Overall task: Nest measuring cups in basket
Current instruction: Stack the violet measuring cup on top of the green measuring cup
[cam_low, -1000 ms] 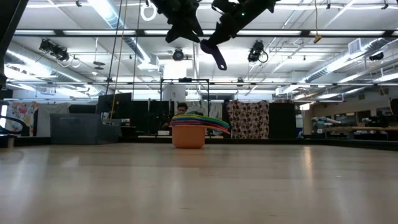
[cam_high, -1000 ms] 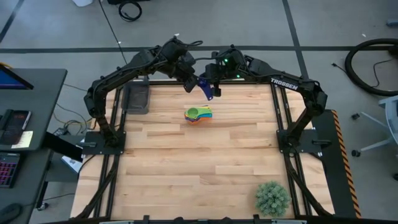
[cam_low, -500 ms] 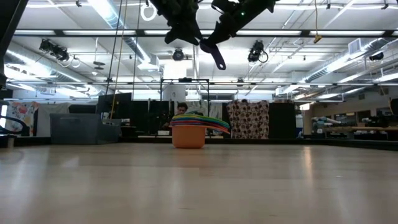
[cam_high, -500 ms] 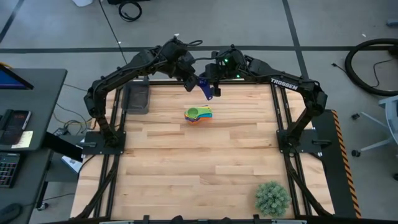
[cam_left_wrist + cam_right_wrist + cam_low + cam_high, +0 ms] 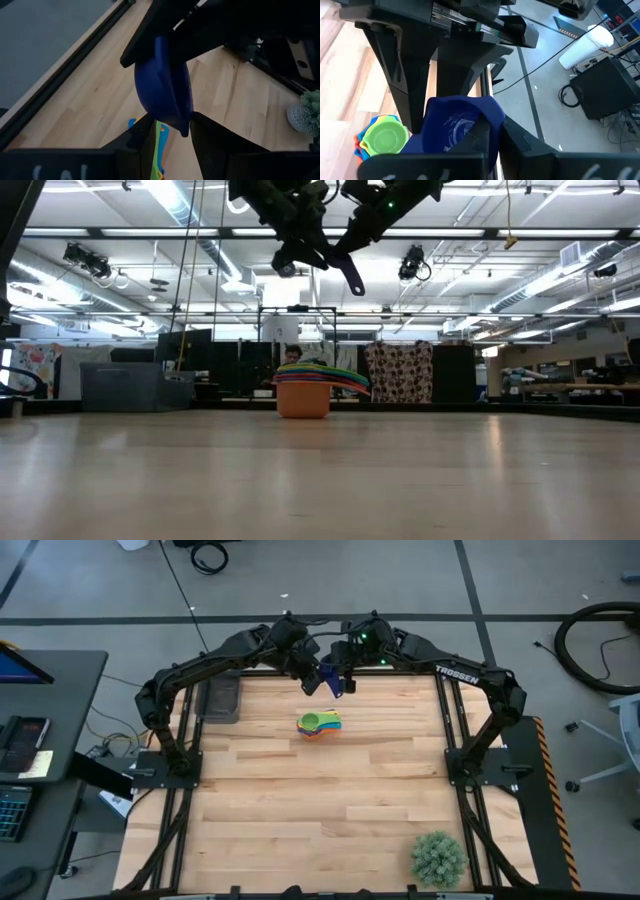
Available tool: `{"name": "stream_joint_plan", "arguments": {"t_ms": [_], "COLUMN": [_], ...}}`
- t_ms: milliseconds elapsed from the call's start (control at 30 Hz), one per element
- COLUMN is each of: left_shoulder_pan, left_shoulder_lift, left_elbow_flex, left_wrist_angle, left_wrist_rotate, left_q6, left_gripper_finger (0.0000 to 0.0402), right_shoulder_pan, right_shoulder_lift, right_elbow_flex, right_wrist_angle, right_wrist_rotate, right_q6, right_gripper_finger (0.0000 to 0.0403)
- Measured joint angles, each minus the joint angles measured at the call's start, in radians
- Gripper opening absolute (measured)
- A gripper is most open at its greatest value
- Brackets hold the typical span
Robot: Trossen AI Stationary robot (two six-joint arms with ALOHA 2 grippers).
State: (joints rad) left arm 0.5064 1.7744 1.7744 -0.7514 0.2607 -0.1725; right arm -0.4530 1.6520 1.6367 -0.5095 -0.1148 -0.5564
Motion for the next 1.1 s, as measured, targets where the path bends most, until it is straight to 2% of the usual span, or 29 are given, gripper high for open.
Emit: {"name": "stream_joint_plan", "arguments": {"t_ms": [467, 700, 867, 1100], "left_shoulder_pan": [0.008, 0.014, 0.014, 0.005], "left_shoulder_lift": [-0.014, -0.049, -0.052, -0.042], "left_elbow_flex": [-0.002, -0.002, 0.003, 0.003], "left_wrist_angle": [0.041, 0.041, 0.098, 0.075], "left_wrist_rotate": [-0.005, -0.01, -0.008, 0.004], "left_q6": [-0.001, -0.024, -0.026, -0.056], "left_gripper_finger": [0.0126, 0.0126, 0.0126, 0.0126], "right_shoulder_pan": [0.0, 0.0, 0.002, 0.009], "right_shoulder_lift": [-0.005, -0.005, 0.003, 0.001], "right_elbow_flex": [0.005, 0.005, -0.001, 0.0], "right_wrist_angle": [0.002, -0.008, -0.025, -0.03], "right_wrist_rotate": [0.036, 0.024, -0.035, -0.02], "right_q6": [-0.028, -0.028, -0.031, -0.039], "right_gripper_finger": [0.0021, 0.0021, 0.0021, 0.0021]}}
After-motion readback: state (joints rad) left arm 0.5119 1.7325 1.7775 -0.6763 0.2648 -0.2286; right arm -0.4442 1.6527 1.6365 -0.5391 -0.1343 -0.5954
